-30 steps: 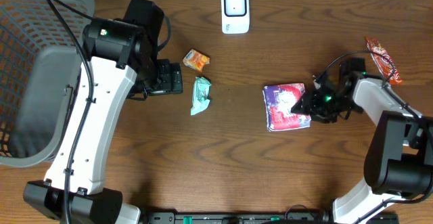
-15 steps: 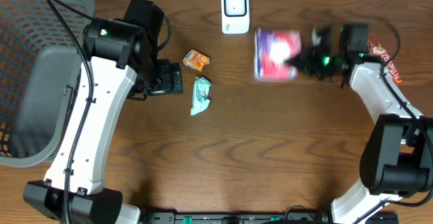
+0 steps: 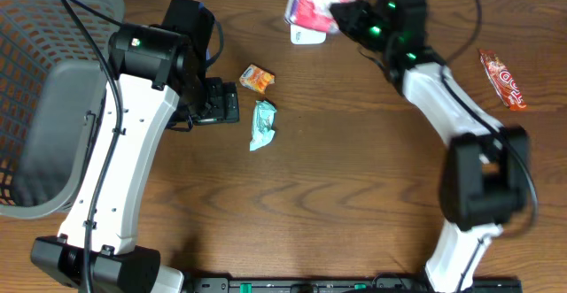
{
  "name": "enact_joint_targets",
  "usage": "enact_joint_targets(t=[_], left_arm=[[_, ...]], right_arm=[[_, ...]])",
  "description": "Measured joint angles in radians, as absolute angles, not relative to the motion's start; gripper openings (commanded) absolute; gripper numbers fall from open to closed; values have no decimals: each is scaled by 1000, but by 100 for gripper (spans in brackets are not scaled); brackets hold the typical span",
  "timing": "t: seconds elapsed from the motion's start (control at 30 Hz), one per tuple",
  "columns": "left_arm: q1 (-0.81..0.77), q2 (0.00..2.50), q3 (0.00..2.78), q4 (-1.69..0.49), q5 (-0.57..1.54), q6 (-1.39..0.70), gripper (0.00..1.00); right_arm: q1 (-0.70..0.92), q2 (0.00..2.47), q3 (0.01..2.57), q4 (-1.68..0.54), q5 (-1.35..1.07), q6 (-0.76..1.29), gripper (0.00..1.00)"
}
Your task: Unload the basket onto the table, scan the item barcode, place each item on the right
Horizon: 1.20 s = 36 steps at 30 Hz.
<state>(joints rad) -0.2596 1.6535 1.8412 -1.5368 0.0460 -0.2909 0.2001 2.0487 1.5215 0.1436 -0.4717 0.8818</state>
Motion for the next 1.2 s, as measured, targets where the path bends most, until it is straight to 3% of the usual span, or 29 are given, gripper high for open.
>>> enact_joint_targets(t=[0.23, 0.5, 0.77, 0.93, 0.97, 1.0, 1.07, 1.1, 1.2], left_arm=[[-260, 1654, 1841, -1537, 46, -291, 98], [-260, 1654, 1841, -1537, 46, -291, 98], [-260, 1654, 1841, -1537, 46, -291, 98], [-260, 1654, 1841, -1537, 46, -291, 98], [-260, 1654, 1842, -1537, 46, -291, 98], [-260, 1654, 1841, -1537, 46, -291, 98], [-260, 1654, 1841, -1537, 46, -291, 98], [-260, 1654, 1841, -1537, 46, -291, 98], [-260, 1654, 1842, -1537, 46, -291, 98]], right_arm=[[204, 2378, 1975, -196, -426, 835, 1], [155, 2395, 2215, -516, -420, 675, 1], [-85, 2248, 2300, -993, -231, 418, 1], [-257, 2233, 2291, -1131, -66, 242, 1], [-281, 2234, 2282, -1147, -47, 210, 5], [-299, 2235, 2272, -1159, -33, 187, 16], [-324, 2235, 2250, -1165, -18, 147, 53], [-332, 2236, 2243, -1169, -14, 136, 65], [-339, 2236, 2238, -1186, -9, 108, 75]])
